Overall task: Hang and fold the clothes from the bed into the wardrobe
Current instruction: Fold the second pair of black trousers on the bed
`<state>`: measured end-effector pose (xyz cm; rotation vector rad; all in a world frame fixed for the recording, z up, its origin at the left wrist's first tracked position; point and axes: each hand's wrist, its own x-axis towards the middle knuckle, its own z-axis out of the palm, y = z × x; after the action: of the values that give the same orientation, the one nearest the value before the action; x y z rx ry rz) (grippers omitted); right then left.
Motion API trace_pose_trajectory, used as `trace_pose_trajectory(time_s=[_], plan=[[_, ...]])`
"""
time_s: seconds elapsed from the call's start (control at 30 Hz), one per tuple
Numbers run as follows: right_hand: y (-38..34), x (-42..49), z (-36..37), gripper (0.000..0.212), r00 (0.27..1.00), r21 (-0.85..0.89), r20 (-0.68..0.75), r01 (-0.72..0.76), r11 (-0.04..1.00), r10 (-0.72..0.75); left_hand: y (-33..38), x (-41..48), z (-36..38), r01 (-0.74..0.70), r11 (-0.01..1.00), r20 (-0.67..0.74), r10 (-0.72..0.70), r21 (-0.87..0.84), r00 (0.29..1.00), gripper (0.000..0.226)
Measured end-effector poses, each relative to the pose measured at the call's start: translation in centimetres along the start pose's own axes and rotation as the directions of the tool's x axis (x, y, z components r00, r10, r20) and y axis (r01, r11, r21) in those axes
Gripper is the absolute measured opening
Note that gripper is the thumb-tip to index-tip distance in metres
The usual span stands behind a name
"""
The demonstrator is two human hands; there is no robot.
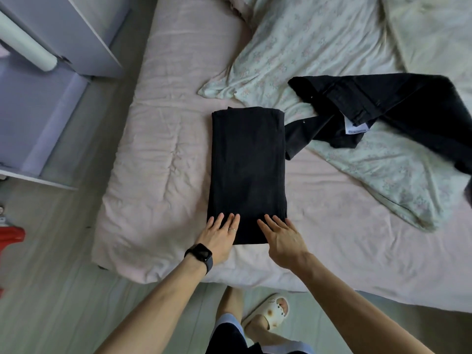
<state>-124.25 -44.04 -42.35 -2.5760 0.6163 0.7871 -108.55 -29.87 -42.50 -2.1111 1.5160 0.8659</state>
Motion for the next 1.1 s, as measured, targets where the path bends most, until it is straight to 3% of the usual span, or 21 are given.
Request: trace_pose_trajectory(time_s=[0.1,0.2,0.33,0.43,0.5,0.57,0.63,0.83,1.0,1.1], plan=[[-0.7,-2.7,-3.0,0.073,0.989,0.122,0.141,0.025,0.992,-0.042,0.2,-3.3,-2.1,-0.061,0.997,0.030,0.062,-0.042,0.998,0.076],[-1.9,-4.9,-5.9,0.064,0.946,0.193,0.308,0.037,0.981,-0.096,0.0,-6.1,-3.5,-0.113,0.990,0.056,0.118,-0.090,0.991,0.072],[-2.3,-3.7,-9.9,0.039,0.887,0.283,0.446,-0.011,0.959,-0.122,-1.7,-6.4,-7.0,-0.050,0.940,0.130,0.099,-0.337,0.986,0.057],[0.1,-0.2,-13.3,0.039,0.943,0.398,0.330,-0.111,0.911,-0.029,-5.3,-3.1,-10.9,-0.002,0.833,0.043,0.030,-0.553,0.999,0.037],[2.2,2.7,-14.8,0.036,0.990,0.544,0.081,-0.139,0.828,0.113,-8.1,0.0,-13.6,0.042,0.736,-0.070,-0.121,-0.676,0.990,0.036],[3.7,5.6,-15.6,0.035,0.955,0.694,-0.122,-0.112,0.712,0.269,-10.1,3.3,-15.6,0.041,0.628,-0.157,-0.257,-0.777,0.954,0.035],[4.7,9.1,-15.2,0.035,0.911,0.757,-0.194,-0.097,0.646,0.363,-11.0,6.9,-16.8,0.021,0.585,-0.210,-0.325,-0.810,0.922,0.034],[6.9,16.8,-11.5,0.035,0.784,0.877,-0.165,-0.161,0.453,0.598,-10.6,15.8,-15.9,-0.040,0.640,-0.343,-0.357,-0.767,0.869,0.032],[7.4,19.9,-9.0,0.043,0.731,0.831,-0.211,-0.215,0.513,0.649,-10.9,20.4,-13.1,0.080,0.748,-0.323,-0.378,-0.659,0.868,0.035],[7.4,20.1,-8.5,0.050,0.661,0.773,-0.283,-0.272,0.573,0.696,-10.2,20.8,-11.3,0.133,0.843,-0.504,-0.429,-0.521,0.749,0.042]])
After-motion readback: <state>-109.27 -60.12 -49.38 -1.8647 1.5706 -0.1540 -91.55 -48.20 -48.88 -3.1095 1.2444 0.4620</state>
